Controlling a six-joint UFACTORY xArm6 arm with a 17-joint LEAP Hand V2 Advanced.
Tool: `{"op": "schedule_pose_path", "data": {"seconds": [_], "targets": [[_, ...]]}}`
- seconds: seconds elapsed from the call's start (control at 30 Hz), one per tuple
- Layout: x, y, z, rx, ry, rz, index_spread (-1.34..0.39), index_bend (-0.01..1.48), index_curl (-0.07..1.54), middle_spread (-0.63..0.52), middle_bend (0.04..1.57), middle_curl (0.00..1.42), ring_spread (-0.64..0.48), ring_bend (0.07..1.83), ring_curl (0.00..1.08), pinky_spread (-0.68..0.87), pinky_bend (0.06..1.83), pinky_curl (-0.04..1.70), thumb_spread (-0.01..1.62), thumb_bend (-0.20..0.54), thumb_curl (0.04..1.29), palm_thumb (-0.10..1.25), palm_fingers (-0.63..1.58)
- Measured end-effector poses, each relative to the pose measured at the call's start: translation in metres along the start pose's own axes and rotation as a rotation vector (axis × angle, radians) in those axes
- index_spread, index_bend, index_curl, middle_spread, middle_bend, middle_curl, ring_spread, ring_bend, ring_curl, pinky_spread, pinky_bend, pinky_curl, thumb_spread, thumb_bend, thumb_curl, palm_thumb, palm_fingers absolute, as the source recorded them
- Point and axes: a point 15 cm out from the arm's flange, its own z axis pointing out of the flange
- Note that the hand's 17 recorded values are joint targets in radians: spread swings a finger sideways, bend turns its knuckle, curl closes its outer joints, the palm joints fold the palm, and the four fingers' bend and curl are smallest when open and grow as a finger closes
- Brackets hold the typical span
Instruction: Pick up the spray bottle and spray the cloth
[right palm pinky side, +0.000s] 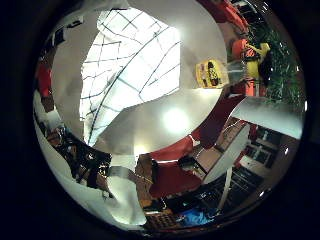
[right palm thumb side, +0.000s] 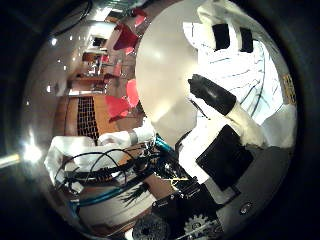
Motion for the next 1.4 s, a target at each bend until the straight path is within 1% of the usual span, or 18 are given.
{"op": "schedule_pose_path", "data": {"seconds": [0.13, 0.53, 0.63, 0.83, 0.93, 1.07, 1.23, 1.4], "targets": [[0.009, 0.001, -0.017, 0.078, -0.035, 0.044, -0.41, 0.40, 0.56, -0.16, 0.77, 0.58, -0.14, 0.85, 0.39, 0.14, 0.73, -0.01, 1.24, -0.012, 0.31, 0.86, 0.52], [0.068, 0.021, -0.055, 0.276, -0.151, 0.181, -0.41, 0.38, 0.55, -0.18, 0.77, 0.57, -0.16, 0.86, 0.38, 0.13, 0.74, -0.01, 1.22, -0.015, 0.33, 0.86, 0.57], [0.077, 0.022, -0.067, 0.359, -0.206, 0.210, -0.42, 0.37, 0.55, -0.19, 0.77, 0.57, -0.16, 0.87, 0.38, 0.12, 0.74, -0.01, 1.22, -0.021, 0.33, 0.83, 0.57], [0.097, 0.028, -0.093, 0.522, -0.289, 0.259, -0.40, 0.30, 0.53, -0.18, 0.76, 0.57, -0.16, 0.88, 0.38, 0.13, 0.76, -0.01, 1.19, -0.024, 0.32, 0.72, 0.54], [0.111, 0.034, -0.103, 0.595, -0.317, 0.287, -0.38, 0.26, 0.52, -0.18, 0.74, 0.56, -0.15, 0.89, 0.38, 0.13, 0.80, 0.00, 1.17, -0.024, 0.31, 0.68, 0.51], [0.136, 0.045, -0.109, 0.677, -0.371, 0.337, -0.35, 0.20, 0.50, -0.16, 0.67, 0.55, -0.11, 0.87, 0.37, 0.15, 0.86, 0.00, 1.15, -0.024, 0.31, 0.65, 0.42], [0.181, 0.069, -0.108, 0.784, -0.426, 0.415, -0.30, 0.19, 0.48, -0.11, 0.59, 0.52, -0.04, 0.81, 0.34, 0.20, 0.84, 0.00, 1.13, -0.024, 0.31, 0.62, 0.32], [0.229, 0.094, -0.085, 0.861, -0.513, 0.490, -0.26, 0.19, 0.45, -0.05, 0.53, 0.49, 0.01, 0.76, 0.33, 0.25, 0.80, 0.01, 1.11, -0.021, 0.32, 0.61, 0.26]]}}
